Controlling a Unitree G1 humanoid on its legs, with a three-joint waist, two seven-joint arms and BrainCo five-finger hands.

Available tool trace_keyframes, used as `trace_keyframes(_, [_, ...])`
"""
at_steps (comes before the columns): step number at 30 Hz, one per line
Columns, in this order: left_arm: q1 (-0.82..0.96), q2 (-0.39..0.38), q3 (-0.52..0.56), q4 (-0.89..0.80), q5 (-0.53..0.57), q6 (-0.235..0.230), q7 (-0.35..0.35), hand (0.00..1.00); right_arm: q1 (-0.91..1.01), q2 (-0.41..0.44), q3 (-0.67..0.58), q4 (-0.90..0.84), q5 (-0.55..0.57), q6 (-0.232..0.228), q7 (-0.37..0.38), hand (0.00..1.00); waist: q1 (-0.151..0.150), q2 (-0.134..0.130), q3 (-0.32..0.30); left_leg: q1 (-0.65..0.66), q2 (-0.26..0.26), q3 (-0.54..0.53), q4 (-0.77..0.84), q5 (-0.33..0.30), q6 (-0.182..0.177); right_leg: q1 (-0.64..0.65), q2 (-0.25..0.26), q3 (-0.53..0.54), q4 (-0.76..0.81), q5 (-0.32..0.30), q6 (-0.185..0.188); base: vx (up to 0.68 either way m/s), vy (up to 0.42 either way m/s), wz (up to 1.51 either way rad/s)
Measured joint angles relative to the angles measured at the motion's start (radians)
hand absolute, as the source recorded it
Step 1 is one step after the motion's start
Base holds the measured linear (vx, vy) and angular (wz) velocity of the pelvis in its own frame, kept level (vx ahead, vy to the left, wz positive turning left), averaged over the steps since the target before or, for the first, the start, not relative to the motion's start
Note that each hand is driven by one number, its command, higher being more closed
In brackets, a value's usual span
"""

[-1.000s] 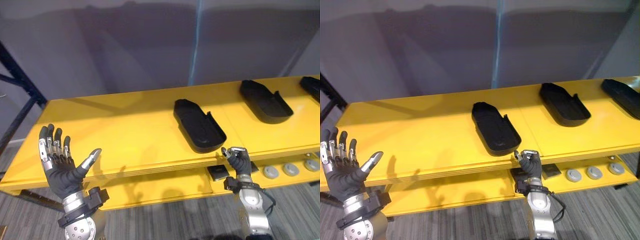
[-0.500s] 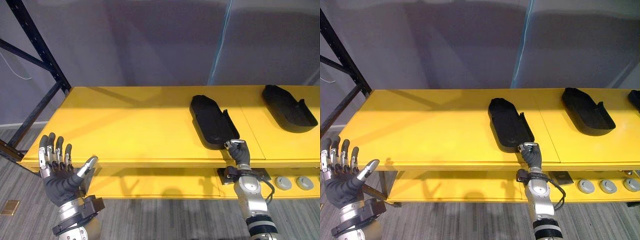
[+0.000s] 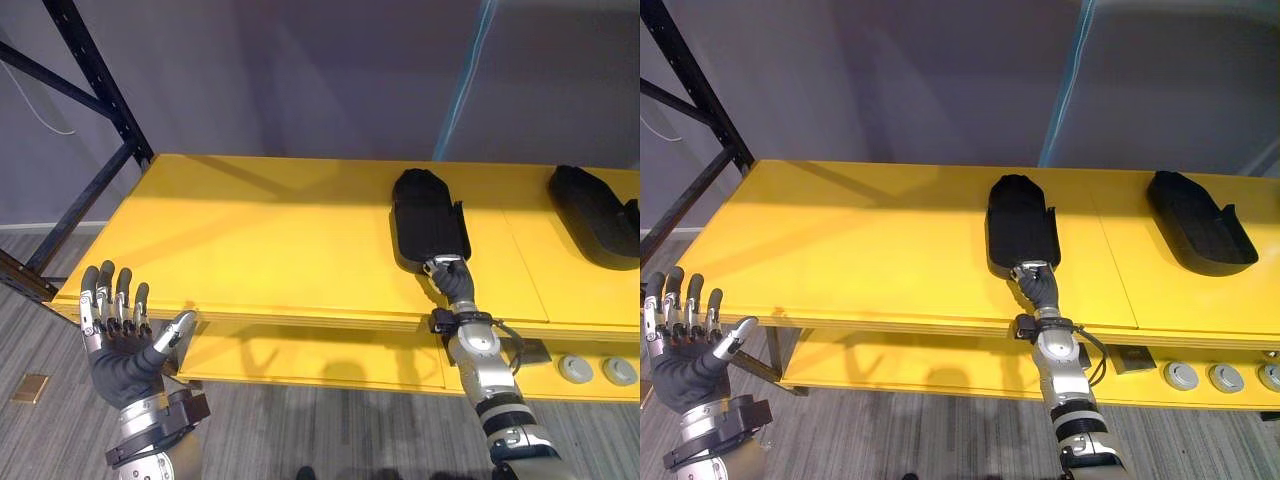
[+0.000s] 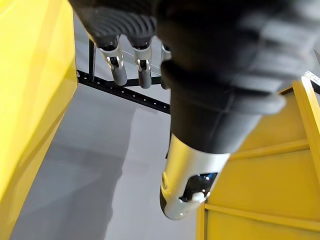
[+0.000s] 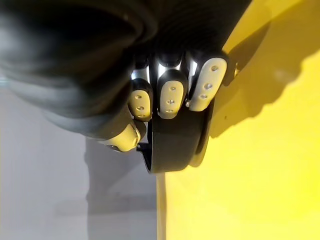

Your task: Walk over and take plastic housings, then place them on the shelf

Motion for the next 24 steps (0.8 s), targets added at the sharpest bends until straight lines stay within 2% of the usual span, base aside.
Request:
trace_keyframes(7, [-0.005, 0.000, -0.023, -0.017, 0.000, 0.000, -0.002, 0.00, -0.007, -0.003, 0.000, 0.006, 0.000, 0.002, -0.001, 1.00, 0.008, -0.007, 0.010, -0.003, -0.001, -0.006, 0.000, 0.004, 0.001, 0.000, -0.001, -0.005, 0.000, 0.001, 0.001, -0.01, -0.005, 0.01])
trace_keyframes(9, [-0.017, 0.000, -0.037, -0.017, 0.001, 0.001, -0.002, 0.00, 0.045, -0.002, -0.011, -0.062, -0.001, 0.016, -0.003, 1.00, 0.010, -0.008, 0.011, -0.004, -0.001, -0.010, 0.000, 0.005, 0.001, 0.001, -0.001, -0.010, 0.000, 0.001, 0.001, -0.01, -0.016, 0.06])
trace_keyframes(10, [-0.023, 0.000, -0.039, -0.017, 0.002, 0.001, -0.002, 0.00, 0.104, 0.001, -0.019, -0.162, -0.004, 0.018, -0.003, 1.00, 0.009, -0.008, 0.011, -0.004, -0.001, -0.011, 0.000, 0.005, 0.001, 0.002, 0.000, -0.011, 0.000, 0.001, 0.001, 0.00, -0.014, 0.04])
trace_keyframes(11, [-0.024, 0.000, -0.039, -0.017, 0.002, 0.001, -0.001, 0.00, 0.134, 0.001, -0.025, -0.216, -0.005, 0.018, -0.003, 0.00, 0.007, -0.008, 0.011, -0.003, -0.001, -0.011, 0.000, 0.005, 0.001, 0.002, -0.001, -0.011, 0.000, 0.001, 0.001, 0.00, 0.000, 0.00])
trace_keyframes(13, [-0.025, 0.000, -0.039, -0.017, 0.003, 0.002, 0.000, 0.00, 0.247, 0.018, -0.084, -0.443, -0.011, 0.017, -0.002, 0.00, -0.017, -0.009, 0.011, 0.006, -0.001, -0.006, 0.001, 0.005, 0.001, 0.008, -0.001, -0.007, 0.001, 0.001, 0.001, 0.00, -0.004, -0.04])
trace_keyframes(15, [-0.023, 0.000, -0.039, -0.017, 0.006, 0.003, 0.004, 0.00, 0.310, 0.049, -0.136, -0.586, -0.026, 0.015, -0.002, 0.00, -0.037, -0.014, 0.013, 0.030, 0.002, 0.022, 0.001, 0.003, -0.001, 0.019, 0.001, 0.017, 0.004, 0.001, 0.001, 0.00, -0.006, -0.37])
trace_keyframes(17, [-0.019, 0.000, -0.039, -0.017, 0.028, 0.004, 0.017, 0.00, 0.369, 0.095, -0.168, -0.710, -0.042, 0.006, -0.001, 0.00, -0.046, -0.023, 0.009, 0.065, 0.013, 0.082, 0.005, -0.018, -0.007, 0.017, 0.011, 0.076, 0.014, -0.002, 0.000, -0.01, -0.004, -0.86])
trace_keyframes(18, [-0.018, 0.001, -0.040, -0.017, 0.046, 0.004, 0.023, 0.00, 0.409, 0.126, -0.173, -0.763, -0.054, -0.015, -0.001, 0.00, -0.052, -0.033, 0.004, 0.083, 0.020, 0.116, 0.014, -0.046, -0.019, 0.010, 0.019, 0.124, 0.024, -0.010, 0.002, -0.02, -0.007, -1.08])
trace_keyframes(20, [-0.021, 0.002, -0.053, -0.017, 0.069, 0.005, 0.025, 0.00, 0.468, 0.156, -0.171, -0.820, -0.064, -0.029, -0.001, 0.00, -0.076, -0.054, 0.000, 0.052, 0.012, 0.095, 0.150, -0.136, -0.035, -0.033, 0.019, 0.192, 0.085, -0.040, -0.002, -0.05, 0.013, -1.11])
trace_keyframes(21, [-0.020, 0.000, -0.076, -0.017, 0.082, 0.005, 0.027, 0.00, 0.511, 0.163, -0.175, -0.853, -0.075, -0.029, -0.003, 0.00, -0.080, -0.057, 0.000, 0.005, -0.001, -0.007, 0.317, -0.230, -0.036, -0.069, 0.037, 0.251, 0.148, -0.068, -0.005, -0.06, 0.057, -1.26])
trace_keyframes(22, [-0.021, -0.001, -0.097, -0.017, 0.083, 0.005, 0.030, 0.00, 0.551, 0.164, -0.184, -0.877, -0.083, -0.029, -0.003, 0.00, -0.084, -0.047, -0.007, -0.024, -0.001, -0.105, 0.431, -0.299, -0.046, -0.085, 0.065, 0.286, 0.184, -0.080, -0.005, -0.01, 0.099, -1.53])
trace_keyframes(23, [-0.025, 0.000, -0.132, -0.015, 0.084, 0.005, 0.035, 0.00, 0.614, 0.170, -0.210, -0.909, -0.089, -0.029, -0.002, 0.00, -0.108, -0.034, -0.013, -0.040, 0.002, -0.185, 0.530, -0.376, -0.060, -0.093, 0.101, 0.323, 0.200, -0.082, -0.004, 0.05, 0.112, -1.14])
trace_keyframes(24, [-0.029, 0.000, -0.155, -0.012, 0.088, 0.004, 0.036, 0.00, 0.653, 0.182, -0.223, -0.928, -0.089, -0.029, -0.001, 0.00, -0.125, -0.034, -0.014, -0.041, 0.004, -0.190, 0.559, -0.400, -0.052, -0.095, 0.113, 0.339, 0.205, -0.079, -0.003, 0.03, 0.216, -1.17])
